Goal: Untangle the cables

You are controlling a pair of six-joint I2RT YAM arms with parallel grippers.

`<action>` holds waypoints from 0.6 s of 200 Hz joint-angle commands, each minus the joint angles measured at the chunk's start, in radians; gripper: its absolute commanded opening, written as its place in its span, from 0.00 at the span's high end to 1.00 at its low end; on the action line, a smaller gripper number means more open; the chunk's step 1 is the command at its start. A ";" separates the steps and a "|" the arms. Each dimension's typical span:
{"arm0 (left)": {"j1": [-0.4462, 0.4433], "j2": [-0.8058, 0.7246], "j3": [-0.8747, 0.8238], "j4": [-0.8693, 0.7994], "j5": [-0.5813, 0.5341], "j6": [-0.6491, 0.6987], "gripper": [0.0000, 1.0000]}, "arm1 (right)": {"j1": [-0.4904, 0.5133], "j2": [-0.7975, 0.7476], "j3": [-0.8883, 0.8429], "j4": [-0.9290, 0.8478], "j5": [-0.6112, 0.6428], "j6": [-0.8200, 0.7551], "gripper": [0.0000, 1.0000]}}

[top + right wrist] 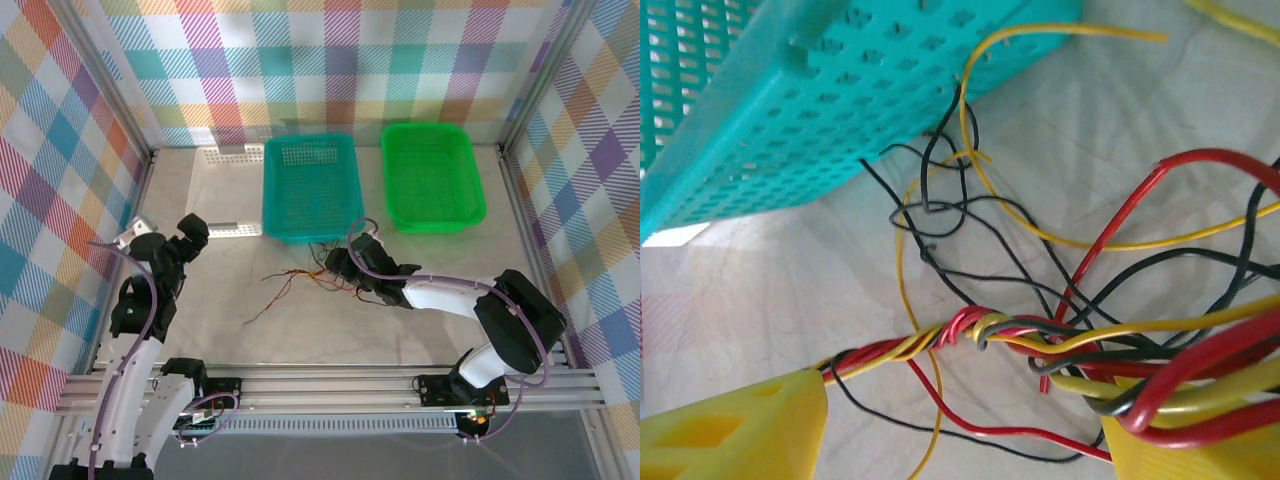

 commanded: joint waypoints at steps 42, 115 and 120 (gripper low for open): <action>-0.024 -0.007 0.008 -0.151 0.046 -0.042 0.00 | 0.006 0.088 0.082 -0.072 0.114 0.052 0.39; -0.025 0.017 0.010 -0.152 0.130 -0.042 0.00 | 0.006 0.185 0.113 -0.023 0.182 0.067 0.52; -0.026 0.020 0.007 -0.146 0.140 -0.043 0.00 | 0.006 0.194 0.112 -0.014 0.183 0.063 0.52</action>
